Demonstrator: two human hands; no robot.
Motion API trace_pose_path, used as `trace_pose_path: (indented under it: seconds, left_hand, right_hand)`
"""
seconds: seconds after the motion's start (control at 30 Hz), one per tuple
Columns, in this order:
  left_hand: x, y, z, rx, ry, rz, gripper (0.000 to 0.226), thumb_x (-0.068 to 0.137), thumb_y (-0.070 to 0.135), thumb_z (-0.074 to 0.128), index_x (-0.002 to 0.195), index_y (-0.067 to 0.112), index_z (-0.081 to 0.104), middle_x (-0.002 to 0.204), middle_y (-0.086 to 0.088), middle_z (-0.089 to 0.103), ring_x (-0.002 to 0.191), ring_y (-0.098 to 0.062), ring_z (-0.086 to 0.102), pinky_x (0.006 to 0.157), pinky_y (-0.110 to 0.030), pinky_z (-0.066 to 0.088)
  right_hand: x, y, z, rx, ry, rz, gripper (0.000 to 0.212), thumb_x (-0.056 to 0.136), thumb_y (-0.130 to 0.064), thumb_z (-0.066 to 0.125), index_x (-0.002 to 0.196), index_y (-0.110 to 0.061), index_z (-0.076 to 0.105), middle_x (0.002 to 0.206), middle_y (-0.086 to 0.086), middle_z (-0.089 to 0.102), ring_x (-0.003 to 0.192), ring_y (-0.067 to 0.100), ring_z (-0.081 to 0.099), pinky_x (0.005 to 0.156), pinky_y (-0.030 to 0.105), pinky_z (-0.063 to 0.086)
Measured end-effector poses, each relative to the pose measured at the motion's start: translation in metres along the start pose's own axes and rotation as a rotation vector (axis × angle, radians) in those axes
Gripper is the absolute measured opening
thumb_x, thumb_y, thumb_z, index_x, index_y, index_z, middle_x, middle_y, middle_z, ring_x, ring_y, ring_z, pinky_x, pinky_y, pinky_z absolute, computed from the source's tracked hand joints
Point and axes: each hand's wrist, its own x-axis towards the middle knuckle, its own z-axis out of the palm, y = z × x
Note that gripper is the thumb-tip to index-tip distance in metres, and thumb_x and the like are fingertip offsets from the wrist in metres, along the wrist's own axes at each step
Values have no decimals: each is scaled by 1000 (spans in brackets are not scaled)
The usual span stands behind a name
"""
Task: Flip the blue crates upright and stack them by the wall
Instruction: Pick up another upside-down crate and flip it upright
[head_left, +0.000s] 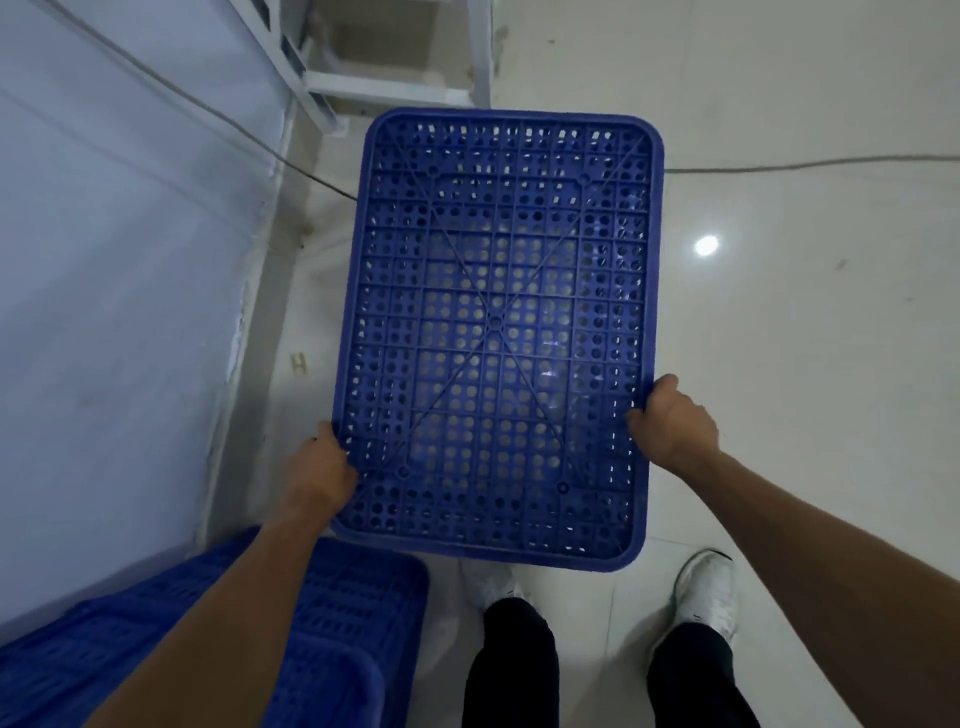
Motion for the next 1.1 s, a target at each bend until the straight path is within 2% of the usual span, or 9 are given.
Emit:
trace_pose_path:
  seconds: [0.07,0.23,0.37,0.43,0.53,0.63,0.8,0.97,1.1]
  left_hand:
    - [-12,13,12,-6,-14,21,31,94,10,54,122,2,43,101,-19,63,72,-23,51,62,-35,39]
    - [-35,53,37,-19,-53,88,29,94,10,55,119,2,43,97,-16,63,75,-25,57,62,-35,43]
    - [-50,85,52,-35,-48,116,22,96,10,52,116,3,45,97,-16,65,80,-29,62,68,-39,51]
    - [-57,103,60,-28,-42,131,19,96,10,52,113,4,45,96,-15,65,75,-25,59,65,-36,49]
    - [-66,128,71,-11,-33,161,15,96,11,52,109,6,45,93,-13,65,68,-18,53,61,-33,44]
    - [-75,154,82,14,-27,207,16,96,13,53,108,5,46,95,-14,64,70,-20,53,61,-32,41]
    - [-92,206,100,9,-37,240,17,96,15,53,109,7,45,94,-12,64,72,-22,56,63,-33,45]
    - [-107,251,116,50,-46,294,21,97,19,54,111,8,44,91,-10,64,66,-18,51,60,-30,40]
    - [-119,270,127,37,-60,290,21,97,19,53,112,8,43,92,-13,66,67,-22,54,60,-32,43]
  right_hand:
    - [3,19,-5,-28,16,22,23,93,-20,49,105,-5,38,95,12,60,76,31,52,65,33,37]
    - [12,73,-15,-99,49,31,39,95,-17,46,126,6,39,108,17,64,95,35,63,68,31,36]
    - [17,114,-29,-55,45,46,24,92,-16,46,111,-1,42,102,15,62,90,37,62,67,34,39]
    - [18,136,-35,-40,46,39,22,92,-17,47,109,-2,42,101,16,62,89,38,61,67,35,40]
    - [20,167,-43,-33,54,40,22,93,-17,47,108,-2,41,102,16,61,90,38,61,69,36,41]
    - [25,199,-52,-16,55,51,21,93,-16,46,107,-2,41,102,16,61,89,37,61,70,36,41]
    - [39,254,-69,-6,67,87,23,94,-17,47,110,-1,42,103,17,60,90,38,61,71,38,44]
    - [49,301,-82,-6,92,143,24,92,-15,50,110,-1,43,103,19,60,88,39,61,69,37,43]
    - [55,322,-94,31,38,201,29,91,-18,52,114,-3,43,108,18,60,93,38,60,72,37,44]
